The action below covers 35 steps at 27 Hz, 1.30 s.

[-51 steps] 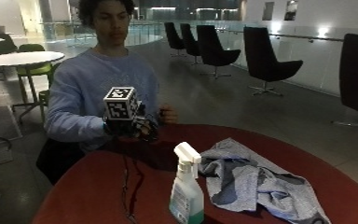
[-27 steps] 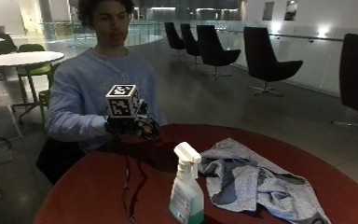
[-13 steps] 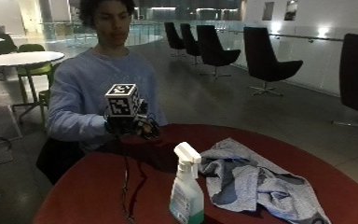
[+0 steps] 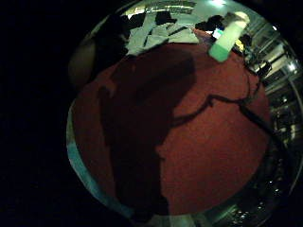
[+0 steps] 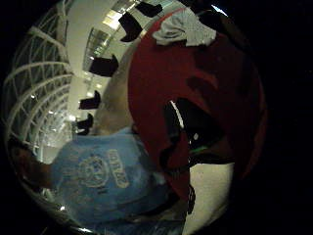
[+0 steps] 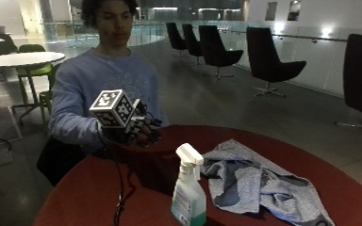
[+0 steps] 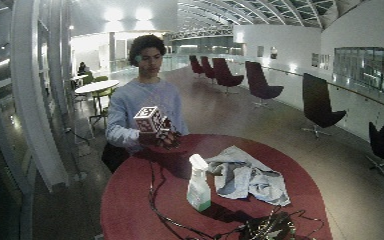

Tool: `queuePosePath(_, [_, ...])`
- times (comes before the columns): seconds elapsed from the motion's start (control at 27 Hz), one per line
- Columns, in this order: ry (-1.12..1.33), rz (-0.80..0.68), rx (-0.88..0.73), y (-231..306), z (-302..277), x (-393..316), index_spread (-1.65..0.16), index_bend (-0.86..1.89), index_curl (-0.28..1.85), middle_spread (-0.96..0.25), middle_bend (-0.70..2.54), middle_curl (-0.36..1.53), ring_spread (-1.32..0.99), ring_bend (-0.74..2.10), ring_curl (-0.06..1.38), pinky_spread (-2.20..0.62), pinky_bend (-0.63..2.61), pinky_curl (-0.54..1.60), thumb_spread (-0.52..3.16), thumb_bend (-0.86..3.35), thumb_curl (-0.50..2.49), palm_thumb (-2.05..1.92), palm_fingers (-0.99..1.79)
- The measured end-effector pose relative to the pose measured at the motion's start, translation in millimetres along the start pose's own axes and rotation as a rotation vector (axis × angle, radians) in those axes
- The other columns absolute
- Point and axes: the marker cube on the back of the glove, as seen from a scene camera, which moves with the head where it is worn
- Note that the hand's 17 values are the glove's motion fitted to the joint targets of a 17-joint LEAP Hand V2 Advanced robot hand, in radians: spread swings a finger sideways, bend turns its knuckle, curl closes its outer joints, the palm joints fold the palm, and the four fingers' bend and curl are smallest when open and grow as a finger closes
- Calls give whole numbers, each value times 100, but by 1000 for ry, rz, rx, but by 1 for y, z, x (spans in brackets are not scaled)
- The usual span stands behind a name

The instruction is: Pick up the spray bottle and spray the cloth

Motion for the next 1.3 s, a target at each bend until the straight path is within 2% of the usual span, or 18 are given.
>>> queuePosePath(0.26, [-326,136,121,-28,-22,38,-37,7,27,-4,26,37,-1,34,32,20,26,28,120,7,31,64,60])
queuePosePath(0.41, [-426,233,195,-53,-36,65,-37,8,25,-4,27,38,0,35,32,20,28,30,120,5,32,64,60])
queuePosePath(0.63, [-479,347,243,-89,-49,98,-38,9,23,-3,27,38,0,37,33,19,31,32,117,1,32,64,60])
queuePosePath(0.96, [-419,532,307,-131,-46,150,-37,8,21,-2,27,39,0,40,34,18,34,34,113,-2,32,66,60])
queuePosePath(1.3, [-462,546,298,-178,-36,189,-36,7,19,-1,25,39,0,42,35,17,41,36,109,-2,33,67,54])
